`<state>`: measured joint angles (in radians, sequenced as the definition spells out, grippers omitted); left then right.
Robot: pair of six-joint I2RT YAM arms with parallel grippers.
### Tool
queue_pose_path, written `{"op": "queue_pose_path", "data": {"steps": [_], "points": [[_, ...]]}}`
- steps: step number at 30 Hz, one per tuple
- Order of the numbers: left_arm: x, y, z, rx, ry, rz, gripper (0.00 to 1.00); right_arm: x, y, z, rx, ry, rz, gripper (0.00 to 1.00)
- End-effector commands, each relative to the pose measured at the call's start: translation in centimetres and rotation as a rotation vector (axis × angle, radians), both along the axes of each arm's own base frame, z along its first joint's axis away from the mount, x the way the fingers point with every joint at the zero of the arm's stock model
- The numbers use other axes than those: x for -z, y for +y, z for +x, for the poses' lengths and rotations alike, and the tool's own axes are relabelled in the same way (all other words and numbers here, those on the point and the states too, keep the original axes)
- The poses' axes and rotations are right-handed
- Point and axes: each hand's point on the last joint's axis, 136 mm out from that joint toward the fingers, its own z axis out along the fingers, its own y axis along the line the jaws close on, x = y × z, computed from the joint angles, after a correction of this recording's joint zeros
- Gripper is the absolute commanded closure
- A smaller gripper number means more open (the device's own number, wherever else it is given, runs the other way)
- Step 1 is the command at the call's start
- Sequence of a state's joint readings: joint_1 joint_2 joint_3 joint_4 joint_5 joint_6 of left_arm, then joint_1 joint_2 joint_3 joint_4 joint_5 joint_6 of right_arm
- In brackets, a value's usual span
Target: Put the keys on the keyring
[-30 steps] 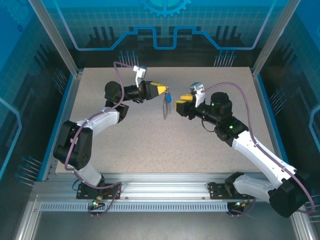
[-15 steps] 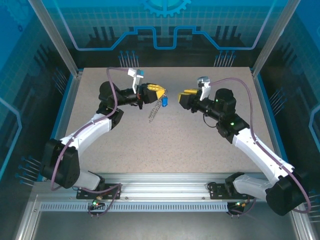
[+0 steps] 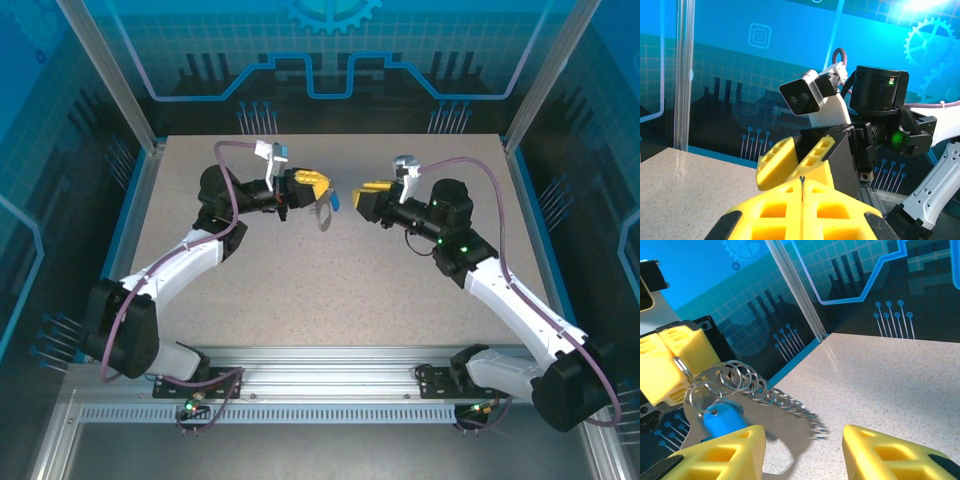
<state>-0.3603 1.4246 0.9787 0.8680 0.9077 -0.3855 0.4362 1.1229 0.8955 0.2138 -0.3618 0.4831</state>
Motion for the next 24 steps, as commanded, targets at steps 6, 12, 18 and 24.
{"op": "queue_pose_path", "data": {"steps": [6, 12, 18, 24], "points": [[-1.8, 0.3, -1.3, -0.012, -0.092, -0.020, 1.00, -1.8, 1.1, -1.4, -0.106, -0.071, 0.048, 0.53], [-1.8, 0.1, -1.4, -0.008, -0.088, -0.021, 1.00, -1.9, 1.7, -1.6, -0.122, -0.075, 0.054, 0.53], [-1.5, 0.0, -1.1, -0.011, -0.068, -0.024, 1.00, -2.3, 1.7, -1.5, -0.108, -0.078, 0.065, 0.54], [-1.6, 0.2, 0.1, -0.043, 0.010, -0.070, 1.00, -3.2, 1.2, -0.9, -0.063, -0.088, 0.109, 0.56]]}}
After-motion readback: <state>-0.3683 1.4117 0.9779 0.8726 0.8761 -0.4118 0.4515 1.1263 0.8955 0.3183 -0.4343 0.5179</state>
